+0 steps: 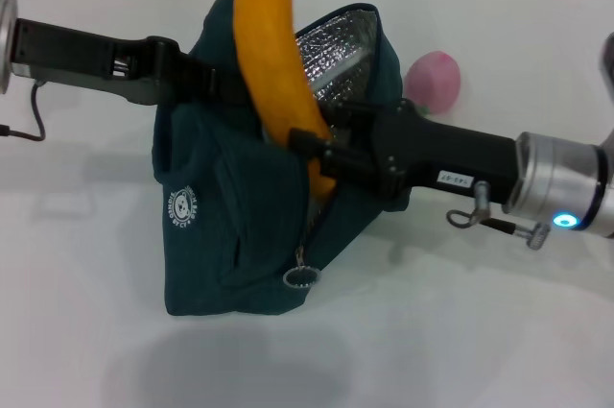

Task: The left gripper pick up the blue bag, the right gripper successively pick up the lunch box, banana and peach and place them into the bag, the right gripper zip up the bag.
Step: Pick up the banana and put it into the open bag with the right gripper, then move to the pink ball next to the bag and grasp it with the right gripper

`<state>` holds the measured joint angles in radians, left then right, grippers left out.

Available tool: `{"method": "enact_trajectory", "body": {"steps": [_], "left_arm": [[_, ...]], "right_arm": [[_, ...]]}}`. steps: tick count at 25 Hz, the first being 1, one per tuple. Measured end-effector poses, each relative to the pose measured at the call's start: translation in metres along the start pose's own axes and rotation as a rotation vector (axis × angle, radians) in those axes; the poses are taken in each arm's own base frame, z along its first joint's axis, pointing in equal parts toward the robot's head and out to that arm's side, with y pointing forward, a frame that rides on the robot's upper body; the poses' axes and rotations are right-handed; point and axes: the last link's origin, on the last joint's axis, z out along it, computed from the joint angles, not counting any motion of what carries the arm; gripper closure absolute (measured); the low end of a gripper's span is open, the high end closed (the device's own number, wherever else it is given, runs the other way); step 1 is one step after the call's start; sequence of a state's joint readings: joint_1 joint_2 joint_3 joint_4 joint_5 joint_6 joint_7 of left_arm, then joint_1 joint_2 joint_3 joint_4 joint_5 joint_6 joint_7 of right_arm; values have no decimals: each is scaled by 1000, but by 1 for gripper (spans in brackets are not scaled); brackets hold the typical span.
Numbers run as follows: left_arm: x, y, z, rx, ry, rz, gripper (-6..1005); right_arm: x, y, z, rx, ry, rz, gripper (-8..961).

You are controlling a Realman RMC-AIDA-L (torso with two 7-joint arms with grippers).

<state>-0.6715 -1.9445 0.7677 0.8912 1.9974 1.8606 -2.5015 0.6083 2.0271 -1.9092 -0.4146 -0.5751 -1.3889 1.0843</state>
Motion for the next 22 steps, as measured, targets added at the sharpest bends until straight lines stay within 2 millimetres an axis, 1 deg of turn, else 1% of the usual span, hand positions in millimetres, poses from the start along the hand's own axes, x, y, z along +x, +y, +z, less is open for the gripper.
{"method": "enact_trajectory", "body": {"steps": [4,9,13,16,19,22], "left_arm": [[0,0,-1,1,1,0,963],[0,0,-1,2,0,0,963],[0,0,-1,3,0,0,963],[0,-1,-2,4,2,0,964],[0,-1,-2,4,3,0,964],[-1,-2,-3,5,5,-5,964]], "right_arm": [[-3,-2,-6,14,-26,6,517],[-3,-2,-5,8,-19,4,505],[-4,-2,-5,10,-23,3,331],[-10,-5,-9,22,-56,-1,203],[-25,-10,-24,53,-148,-7,76],[-41,-20,-47,126,-236,-5,76]]}}
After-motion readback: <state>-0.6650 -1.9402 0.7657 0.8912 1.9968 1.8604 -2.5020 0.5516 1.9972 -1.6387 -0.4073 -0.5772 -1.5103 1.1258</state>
